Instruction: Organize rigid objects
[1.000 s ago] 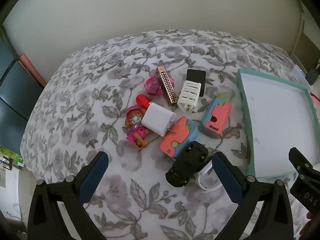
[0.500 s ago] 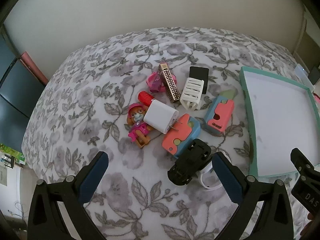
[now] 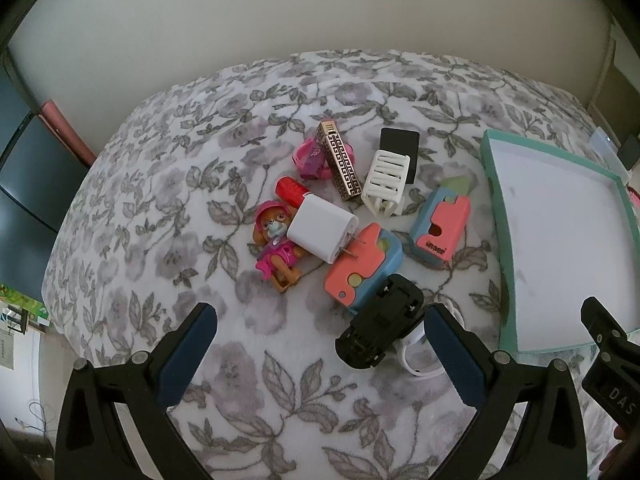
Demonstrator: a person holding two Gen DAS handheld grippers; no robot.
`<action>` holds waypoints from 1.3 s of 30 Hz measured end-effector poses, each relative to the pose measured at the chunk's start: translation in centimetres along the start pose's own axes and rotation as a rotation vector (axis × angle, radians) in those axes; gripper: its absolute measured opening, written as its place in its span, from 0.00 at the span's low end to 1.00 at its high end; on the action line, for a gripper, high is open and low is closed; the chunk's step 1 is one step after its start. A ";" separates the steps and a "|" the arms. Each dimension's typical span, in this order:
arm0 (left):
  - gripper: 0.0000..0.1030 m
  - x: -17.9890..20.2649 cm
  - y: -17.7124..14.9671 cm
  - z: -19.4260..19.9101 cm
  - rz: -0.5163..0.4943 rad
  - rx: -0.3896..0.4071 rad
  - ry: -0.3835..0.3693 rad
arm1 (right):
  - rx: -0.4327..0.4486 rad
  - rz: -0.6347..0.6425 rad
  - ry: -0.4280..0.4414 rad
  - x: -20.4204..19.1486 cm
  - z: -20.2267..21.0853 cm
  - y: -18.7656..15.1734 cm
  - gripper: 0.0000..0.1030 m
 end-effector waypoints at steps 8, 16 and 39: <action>1.00 0.0 0.0 -0.1 0.000 -0.003 0.000 | -0.002 0.004 -0.002 -0.1 -0.1 0.0 1.00; 1.00 -0.1 -0.1 -0.1 0.000 -0.005 -0.002 | -0.010 0.004 -0.004 -0.2 -0.1 0.0 1.00; 1.00 0.0 -0.4 -0.2 0.000 -0.006 -0.003 | -0.018 0.003 -0.005 -0.3 -0.1 0.1 1.00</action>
Point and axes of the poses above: each gripper's, at about its wrist camera, not at the fingertips, and z roughly against the way its jaws point, x to its right, y to its top, the point moved 1 cm from there along -z, roughly the way its jaws point, and after that the axes turned 11 degrees about x, right-handed, at the moved point
